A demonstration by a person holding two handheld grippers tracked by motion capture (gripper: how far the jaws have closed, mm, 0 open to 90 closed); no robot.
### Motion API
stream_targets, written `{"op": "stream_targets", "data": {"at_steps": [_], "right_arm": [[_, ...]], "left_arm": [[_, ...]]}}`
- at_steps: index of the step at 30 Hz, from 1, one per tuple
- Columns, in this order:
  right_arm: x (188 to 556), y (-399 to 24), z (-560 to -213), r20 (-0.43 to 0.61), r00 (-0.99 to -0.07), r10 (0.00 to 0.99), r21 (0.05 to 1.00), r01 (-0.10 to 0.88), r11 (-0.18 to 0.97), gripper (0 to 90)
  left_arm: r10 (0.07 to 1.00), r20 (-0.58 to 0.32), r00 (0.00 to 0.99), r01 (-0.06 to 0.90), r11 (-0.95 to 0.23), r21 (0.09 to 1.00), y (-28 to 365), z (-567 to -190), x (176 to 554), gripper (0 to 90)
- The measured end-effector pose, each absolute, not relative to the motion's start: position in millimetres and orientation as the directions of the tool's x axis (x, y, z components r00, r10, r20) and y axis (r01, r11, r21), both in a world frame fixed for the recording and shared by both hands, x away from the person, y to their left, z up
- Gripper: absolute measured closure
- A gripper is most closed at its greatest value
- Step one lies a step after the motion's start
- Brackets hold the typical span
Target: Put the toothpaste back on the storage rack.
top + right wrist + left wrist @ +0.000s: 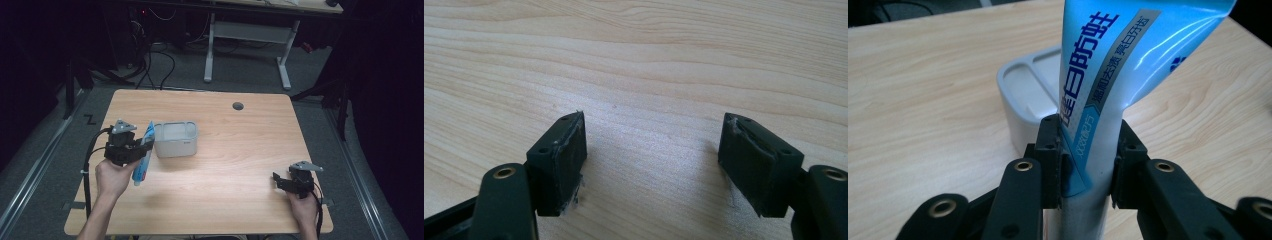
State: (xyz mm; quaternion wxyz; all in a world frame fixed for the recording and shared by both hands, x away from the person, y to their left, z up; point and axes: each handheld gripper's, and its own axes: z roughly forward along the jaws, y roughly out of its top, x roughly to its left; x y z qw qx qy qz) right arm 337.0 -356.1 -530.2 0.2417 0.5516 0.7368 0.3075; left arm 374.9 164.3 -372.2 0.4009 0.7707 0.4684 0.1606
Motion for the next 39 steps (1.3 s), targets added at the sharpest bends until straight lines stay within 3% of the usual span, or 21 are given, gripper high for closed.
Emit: {"op": "stream_targets", "data": {"at_steps": [17,39], "right_arm": [[336.9,-355.8,-530.1,-0.016,-0.274,0.962,0.719,0.665,0.202,27.5],[337.3,-356.4,-530.1,-0.016,-0.272,0.962,0.719,0.665,0.2,27.6]], "left_arm": [[0.815,-0.172,0.554,0.539,-0.194,0.82,141.8,-344.8,394.4,71.9],[0.81,-0.139,0.57,0.49,-0.2,0.848,119.6,-324.5,425.8,72.1]]}}
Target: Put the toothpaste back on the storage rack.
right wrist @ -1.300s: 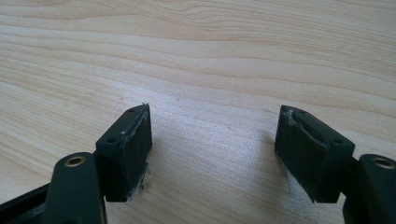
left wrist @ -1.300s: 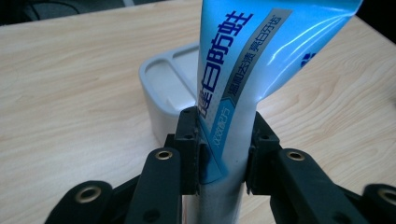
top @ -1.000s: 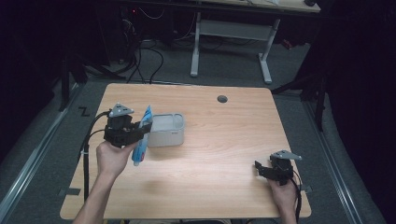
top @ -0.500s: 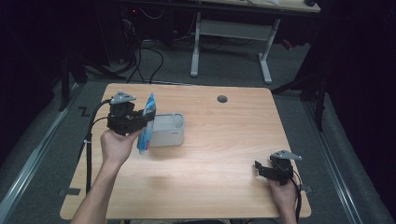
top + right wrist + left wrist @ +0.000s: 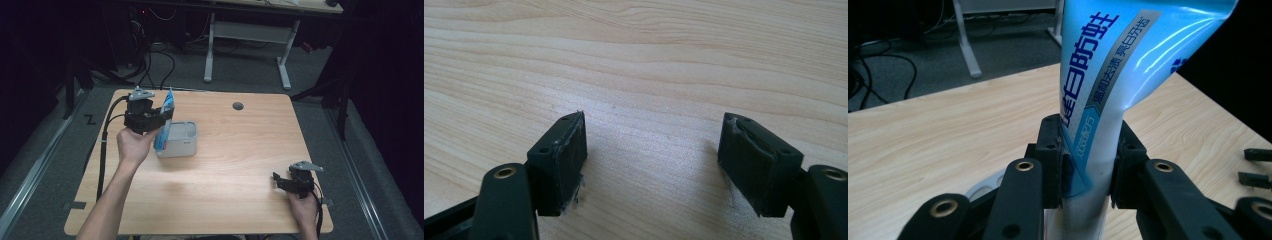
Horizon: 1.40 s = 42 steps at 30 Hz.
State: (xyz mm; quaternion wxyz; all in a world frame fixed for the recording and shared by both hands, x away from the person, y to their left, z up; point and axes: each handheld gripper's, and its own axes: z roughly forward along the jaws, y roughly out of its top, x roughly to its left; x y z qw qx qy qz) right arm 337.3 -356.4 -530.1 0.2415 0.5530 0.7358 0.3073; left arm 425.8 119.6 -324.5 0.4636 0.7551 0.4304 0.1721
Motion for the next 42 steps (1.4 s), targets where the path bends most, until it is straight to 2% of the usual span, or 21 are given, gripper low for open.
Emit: {"op": "stream_targets", "data": {"at_steps": [14,18,24,42], "right_arm": [[337.4,-356.6,-530.1,-0.016,-0.275,0.961,0.72,0.664,0.202,27.6],[337.3,-356.5,-530.1,-0.014,-0.274,0.962,0.719,0.665,0.2,27.6],[337.4,-356.5,-530.1,-0.016,-0.277,0.961,0.719,0.664,0.203,27.5],[337.2,-356.2,-530.1,-0.014,-0.278,0.96,0.719,0.664,0.203,27.5]], "left_arm": [[0.801,-0.105,0.59,0.442,-0.211,0.872,96.2,-312.2,443.8,72.2],[0.801,-0.131,0.584,0.449,-0.185,0.874,94.4,-312.4,452.6,72.2],[0.818,-0.105,0.565,0.426,-0.18,0.887,92.1,-316.9,461.1,72.1],[0.837,-0.1,0.537,0.435,-0.174,0.883,87.3,-340.2,481.3,71.7]]}}
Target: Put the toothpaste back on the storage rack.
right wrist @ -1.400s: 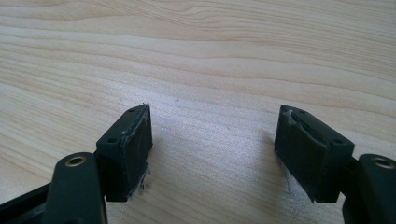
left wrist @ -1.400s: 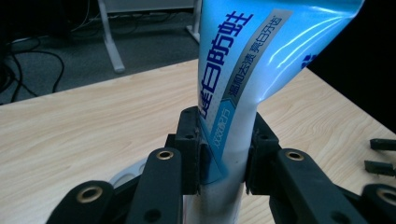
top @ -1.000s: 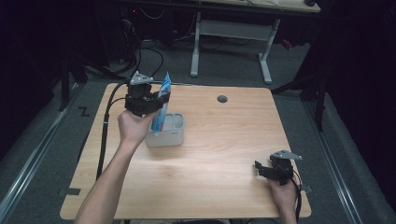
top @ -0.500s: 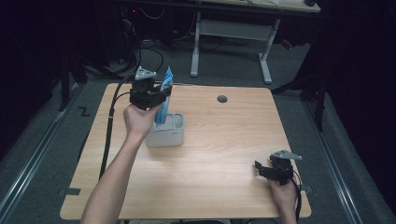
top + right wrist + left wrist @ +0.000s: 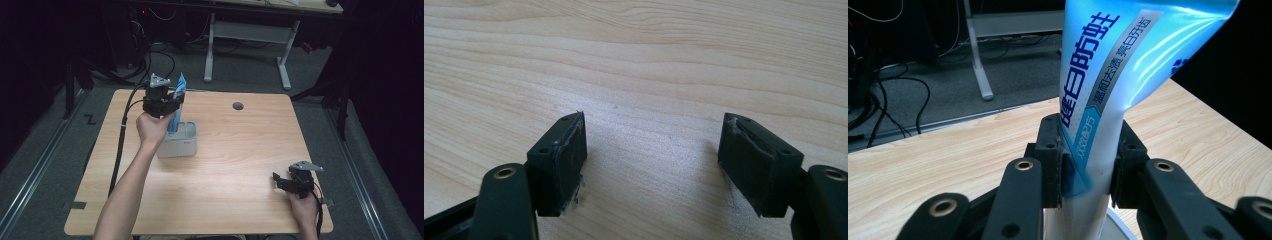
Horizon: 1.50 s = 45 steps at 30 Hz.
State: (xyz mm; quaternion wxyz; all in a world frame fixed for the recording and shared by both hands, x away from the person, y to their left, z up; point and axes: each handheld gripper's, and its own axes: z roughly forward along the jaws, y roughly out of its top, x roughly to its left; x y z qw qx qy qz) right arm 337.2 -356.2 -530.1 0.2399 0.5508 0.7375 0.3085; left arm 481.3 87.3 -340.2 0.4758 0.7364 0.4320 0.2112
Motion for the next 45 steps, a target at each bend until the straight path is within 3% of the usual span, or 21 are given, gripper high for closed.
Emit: {"op": "stream_targets", "data": {"at_steps": [12,29,45], "right_arm": [[337.2,-356.0,-530.1,-0.015,-0.277,0.961,0.719,0.665,0.203,27.5],[337.2,-356.2,-530.1,-0.015,-0.276,0.961,0.719,0.665,0.202,27.6],[337.2,-355.9,-530.1,-0.014,-0.281,0.959,0.719,0.664,0.205,27.6]], "left_arm": [[0.824,-0.121,0.554,0.45,-0.174,0.876,83.7,-357.7,487.1,71.4],[0.82,-0.059,0.569,0.463,-0.26,0.848,71.6,-371.7,488.9,71.1],[0.835,-0.063,0.547,0.486,-0.255,0.836,80.0,-393.7,485.8,70.9]]}}
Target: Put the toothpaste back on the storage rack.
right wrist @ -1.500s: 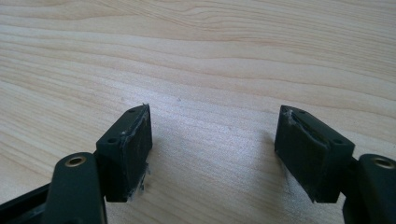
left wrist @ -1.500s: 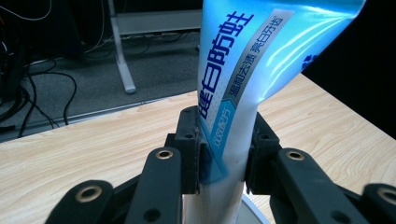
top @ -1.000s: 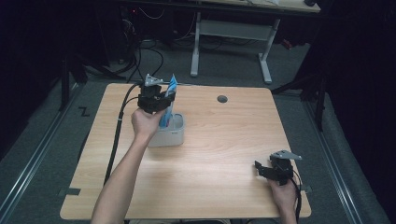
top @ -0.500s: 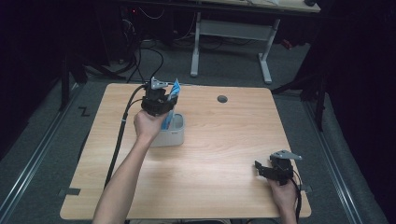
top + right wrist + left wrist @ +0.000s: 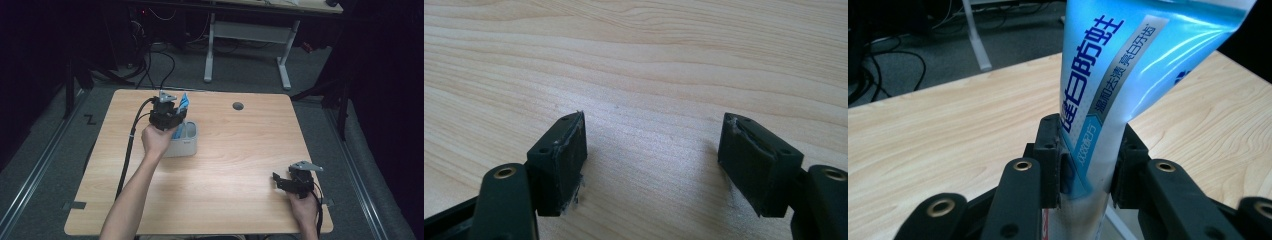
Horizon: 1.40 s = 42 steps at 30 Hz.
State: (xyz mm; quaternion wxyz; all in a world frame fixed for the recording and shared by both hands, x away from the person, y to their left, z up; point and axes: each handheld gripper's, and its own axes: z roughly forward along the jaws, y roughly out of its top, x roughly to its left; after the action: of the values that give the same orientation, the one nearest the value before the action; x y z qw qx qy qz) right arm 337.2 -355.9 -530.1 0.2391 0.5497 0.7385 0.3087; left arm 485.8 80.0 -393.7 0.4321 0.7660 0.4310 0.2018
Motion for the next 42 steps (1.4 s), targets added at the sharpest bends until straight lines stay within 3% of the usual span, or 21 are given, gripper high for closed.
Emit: {"op": "stream_targets", "data": {"at_steps": [42], "right_arm": [[337.3,-355.8,-530.1,-0.015,-0.277,0.961,0.719,0.664,0.203,27.7]], "left_arm": [[0.831,-0.058,0.554,0.522,-0.292,0.802,81.4,-416.0,477.4,68.7]]}}
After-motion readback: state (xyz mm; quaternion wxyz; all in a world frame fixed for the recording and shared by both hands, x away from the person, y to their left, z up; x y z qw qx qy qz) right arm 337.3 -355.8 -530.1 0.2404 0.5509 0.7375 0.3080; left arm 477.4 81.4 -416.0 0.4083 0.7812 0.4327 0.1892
